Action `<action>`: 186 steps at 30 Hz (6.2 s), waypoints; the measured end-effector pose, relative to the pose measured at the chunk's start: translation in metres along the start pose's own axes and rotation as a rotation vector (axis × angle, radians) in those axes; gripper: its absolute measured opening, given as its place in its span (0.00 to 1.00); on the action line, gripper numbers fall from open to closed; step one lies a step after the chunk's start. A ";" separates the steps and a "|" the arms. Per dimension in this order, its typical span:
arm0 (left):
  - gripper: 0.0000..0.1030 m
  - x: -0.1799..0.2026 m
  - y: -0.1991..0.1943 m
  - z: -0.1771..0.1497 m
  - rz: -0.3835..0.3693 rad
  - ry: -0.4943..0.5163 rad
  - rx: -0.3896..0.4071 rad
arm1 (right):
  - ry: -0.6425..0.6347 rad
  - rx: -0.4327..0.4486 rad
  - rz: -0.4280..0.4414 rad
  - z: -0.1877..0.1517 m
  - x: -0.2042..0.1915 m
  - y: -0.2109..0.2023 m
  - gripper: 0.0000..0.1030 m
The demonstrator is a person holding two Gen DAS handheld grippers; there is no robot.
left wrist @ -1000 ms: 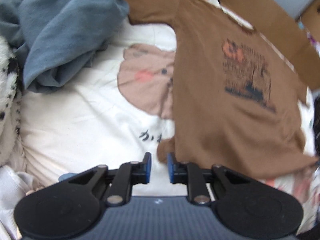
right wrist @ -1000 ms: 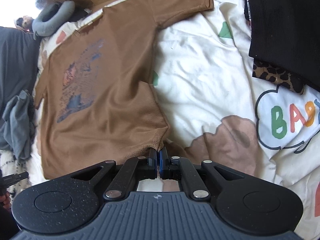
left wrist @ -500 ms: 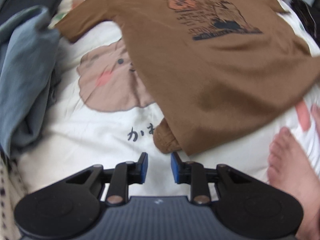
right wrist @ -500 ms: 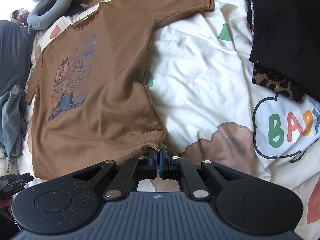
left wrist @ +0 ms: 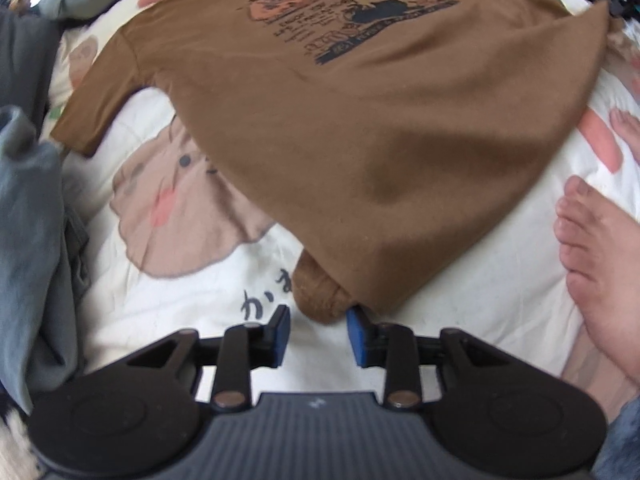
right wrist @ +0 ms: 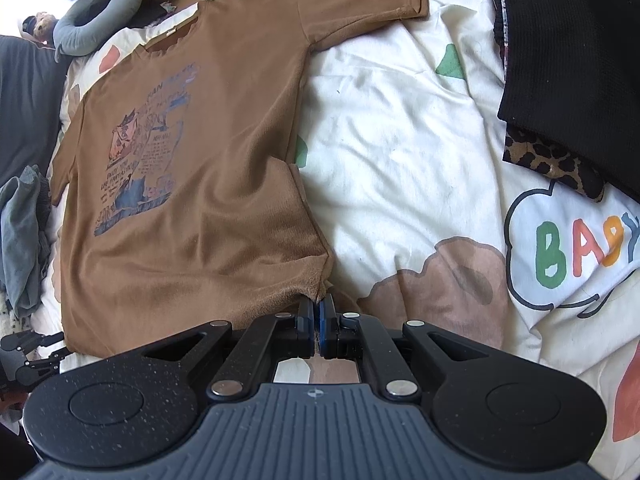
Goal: Fold clothes
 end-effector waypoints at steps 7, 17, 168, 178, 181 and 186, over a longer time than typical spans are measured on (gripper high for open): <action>0.32 0.007 0.010 0.007 -0.018 0.133 0.002 | 0.001 -0.005 0.000 -0.002 0.002 0.003 0.00; 0.11 0.003 0.006 0.010 -0.049 0.195 0.026 | -0.009 0.001 0.007 0.001 0.001 0.004 0.00; 0.04 -0.094 -0.113 -0.093 -0.378 -0.971 -0.034 | 0.001 -0.100 0.041 -0.024 -0.022 -0.103 0.03; 0.04 -0.057 -0.050 -0.114 -0.411 -0.896 -0.167 | 0.013 -0.199 -0.104 -0.053 0.012 -0.036 0.03; 0.04 -0.046 -0.032 -0.119 -0.416 -0.881 -0.198 | 0.028 -0.219 -0.132 -0.061 0.023 -0.016 0.03; 0.04 -0.032 -0.008 -0.123 -0.407 -0.849 -0.241 | 0.031 -0.238 -0.169 -0.072 0.035 0.010 0.03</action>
Point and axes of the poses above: each gripper's, at about its wrist camera, not at the fingertips, and y roughly the way its jaws point, x to its right, z to its top, the point moved 10 cm from there along y, roughly the way its jaws point, and after that the axes turned 13 degrees about y, right-handed, at the moved point
